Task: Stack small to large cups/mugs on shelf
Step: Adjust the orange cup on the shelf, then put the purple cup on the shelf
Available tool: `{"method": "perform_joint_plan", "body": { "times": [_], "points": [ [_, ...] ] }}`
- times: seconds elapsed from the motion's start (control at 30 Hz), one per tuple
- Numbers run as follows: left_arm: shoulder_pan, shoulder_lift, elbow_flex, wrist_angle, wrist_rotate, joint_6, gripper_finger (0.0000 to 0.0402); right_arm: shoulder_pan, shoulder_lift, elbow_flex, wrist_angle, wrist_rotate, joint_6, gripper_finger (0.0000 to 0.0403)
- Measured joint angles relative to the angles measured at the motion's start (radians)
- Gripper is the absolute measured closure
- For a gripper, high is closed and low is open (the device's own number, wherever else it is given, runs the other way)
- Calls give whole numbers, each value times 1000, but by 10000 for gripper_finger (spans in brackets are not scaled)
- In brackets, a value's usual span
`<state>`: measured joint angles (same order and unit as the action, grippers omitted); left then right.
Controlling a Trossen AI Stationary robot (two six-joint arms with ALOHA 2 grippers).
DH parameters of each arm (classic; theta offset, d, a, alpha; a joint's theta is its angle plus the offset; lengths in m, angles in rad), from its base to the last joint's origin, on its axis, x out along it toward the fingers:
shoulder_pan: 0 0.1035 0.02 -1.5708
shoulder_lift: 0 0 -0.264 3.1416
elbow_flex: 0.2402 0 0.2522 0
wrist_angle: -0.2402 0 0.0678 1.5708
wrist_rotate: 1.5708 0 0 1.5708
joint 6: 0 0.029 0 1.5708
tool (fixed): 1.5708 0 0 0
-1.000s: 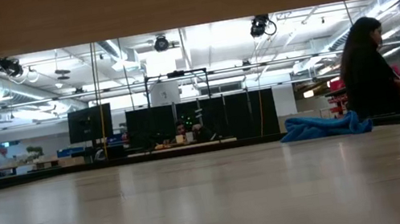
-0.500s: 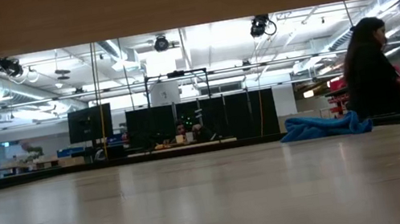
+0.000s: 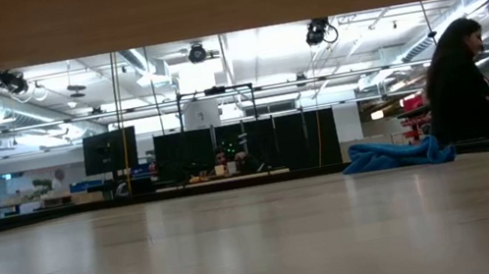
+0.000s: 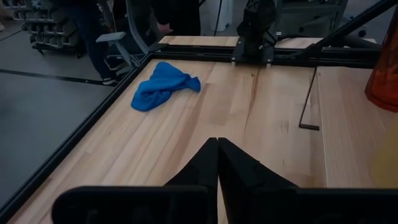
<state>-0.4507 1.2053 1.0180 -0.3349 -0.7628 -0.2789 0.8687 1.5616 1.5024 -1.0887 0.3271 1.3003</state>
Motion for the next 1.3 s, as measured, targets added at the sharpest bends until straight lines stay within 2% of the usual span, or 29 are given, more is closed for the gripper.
{"method": "perform_joint_plan", "body": {
  "times": [0.47,0.57,0.8,0.9,1.03,1.3],
  "points": [
    [0,0,0,0,0,-2,382,-18,0,0,-14,-20,-15,383],
    [0,0,0,0,0,1,386,-13,0,0,-80,-23,25,383],
    [0,0,0,0,0,2,383,-7,-40,0,-352,-2,147,383],
    [0,0,0,-1,0,3,379,-7,-77,0,-390,79,141,383],
    [0,0,0,-6,0,5,382,-9,-141,0,-391,256,74,383],
    [0,0,0,-10,0,19,388,-14,-251,-6,-471,729,-54,383]
  ]
}}
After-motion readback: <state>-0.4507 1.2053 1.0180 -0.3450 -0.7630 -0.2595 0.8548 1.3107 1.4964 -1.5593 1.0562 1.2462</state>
